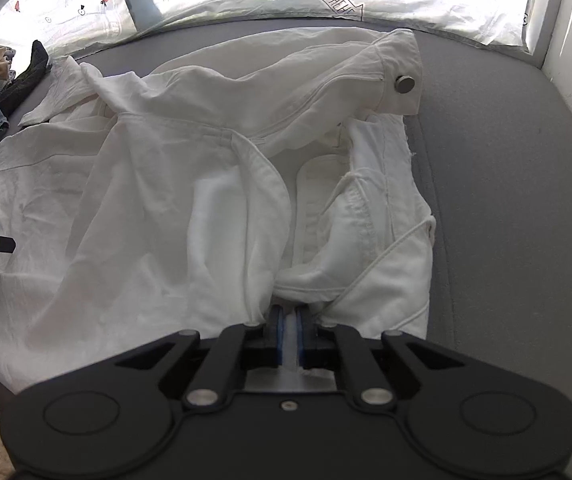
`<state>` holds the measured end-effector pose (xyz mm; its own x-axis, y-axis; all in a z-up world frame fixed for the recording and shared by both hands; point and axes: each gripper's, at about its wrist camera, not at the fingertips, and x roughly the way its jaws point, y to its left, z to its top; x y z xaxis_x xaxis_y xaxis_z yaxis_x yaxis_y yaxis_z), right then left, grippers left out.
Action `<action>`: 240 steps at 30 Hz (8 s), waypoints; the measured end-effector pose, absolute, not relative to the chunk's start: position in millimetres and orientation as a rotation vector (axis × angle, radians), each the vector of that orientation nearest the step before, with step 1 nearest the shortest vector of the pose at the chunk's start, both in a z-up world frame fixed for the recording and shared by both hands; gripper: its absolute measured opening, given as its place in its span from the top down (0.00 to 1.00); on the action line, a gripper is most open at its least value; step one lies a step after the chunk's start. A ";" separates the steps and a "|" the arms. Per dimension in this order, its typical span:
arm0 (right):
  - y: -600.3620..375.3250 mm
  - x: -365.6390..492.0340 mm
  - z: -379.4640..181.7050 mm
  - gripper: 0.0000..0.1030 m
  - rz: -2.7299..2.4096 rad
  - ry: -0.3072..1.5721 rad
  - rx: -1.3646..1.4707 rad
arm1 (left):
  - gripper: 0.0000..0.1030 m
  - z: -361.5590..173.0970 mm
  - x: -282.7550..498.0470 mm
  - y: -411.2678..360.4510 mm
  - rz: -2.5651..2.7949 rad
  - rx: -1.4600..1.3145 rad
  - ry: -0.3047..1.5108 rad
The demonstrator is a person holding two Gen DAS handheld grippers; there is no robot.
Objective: Fold clothes
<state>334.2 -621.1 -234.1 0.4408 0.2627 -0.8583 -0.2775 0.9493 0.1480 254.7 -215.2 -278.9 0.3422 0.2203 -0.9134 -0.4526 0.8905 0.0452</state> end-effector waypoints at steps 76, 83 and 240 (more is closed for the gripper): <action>-688.3 203.9 -219.1 0.92 -0.539 0.793 0.586 | 0.00 -282.3 205.0 -167.3 0.442 -0.258 1.135; -666.4 212.1 -238.5 0.84 -0.556 0.918 0.313 | 0.00 -277.0 182.4 -128.7 0.425 -0.297 1.123; -644.6 464.9 -263.5 0.00 -0.383 0.784 0.169 | 0.75 -221.3 293.6 65.0 0.599 -0.620 0.865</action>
